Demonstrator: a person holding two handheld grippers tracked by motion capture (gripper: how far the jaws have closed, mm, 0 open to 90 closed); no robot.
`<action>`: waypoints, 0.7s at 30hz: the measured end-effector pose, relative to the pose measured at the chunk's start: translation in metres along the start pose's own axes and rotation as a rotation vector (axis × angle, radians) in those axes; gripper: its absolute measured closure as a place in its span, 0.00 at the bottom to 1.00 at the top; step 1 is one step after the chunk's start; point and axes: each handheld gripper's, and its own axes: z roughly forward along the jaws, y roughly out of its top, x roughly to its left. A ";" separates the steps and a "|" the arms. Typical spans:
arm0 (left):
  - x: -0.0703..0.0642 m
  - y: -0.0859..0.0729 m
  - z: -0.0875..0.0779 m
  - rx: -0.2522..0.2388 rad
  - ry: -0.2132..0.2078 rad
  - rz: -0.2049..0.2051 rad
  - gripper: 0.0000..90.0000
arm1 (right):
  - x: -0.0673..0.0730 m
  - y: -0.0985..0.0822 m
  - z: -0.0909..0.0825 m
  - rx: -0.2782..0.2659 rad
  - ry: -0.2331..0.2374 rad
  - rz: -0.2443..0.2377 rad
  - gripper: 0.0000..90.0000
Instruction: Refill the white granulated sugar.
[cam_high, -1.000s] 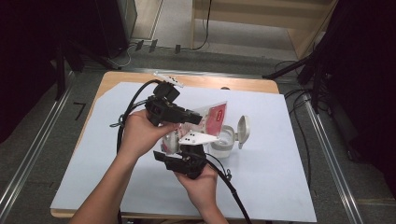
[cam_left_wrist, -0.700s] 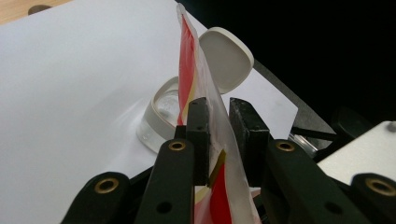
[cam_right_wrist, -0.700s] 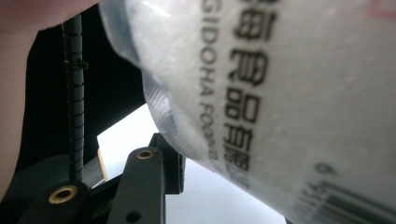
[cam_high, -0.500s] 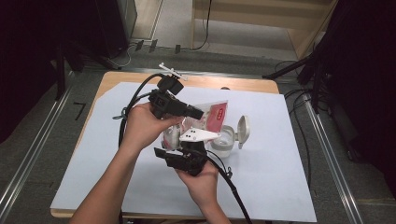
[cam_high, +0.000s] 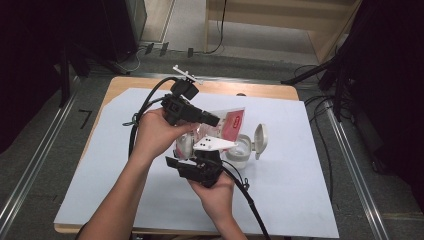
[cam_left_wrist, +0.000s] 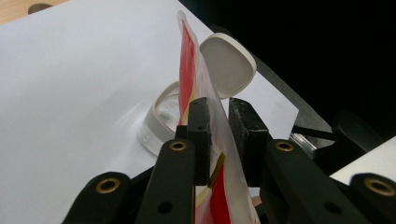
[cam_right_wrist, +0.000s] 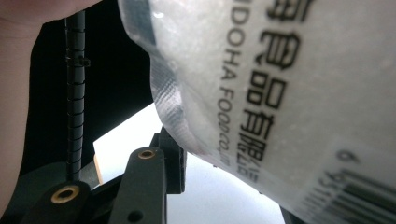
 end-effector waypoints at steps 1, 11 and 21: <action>0.000 0.000 0.000 0.000 0.001 0.001 0.88 | 0.000 0.000 0.000 0.000 0.001 -0.001 0.70; -0.001 0.000 0.000 0.002 0.007 0.002 0.88 | 0.001 0.000 -0.001 0.005 0.000 -0.005 0.70; -0.002 0.000 0.000 0.002 0.003 0.000 0.88 | 0.002 0.000 -0.001 0.008 -0.005 -0.016 0.70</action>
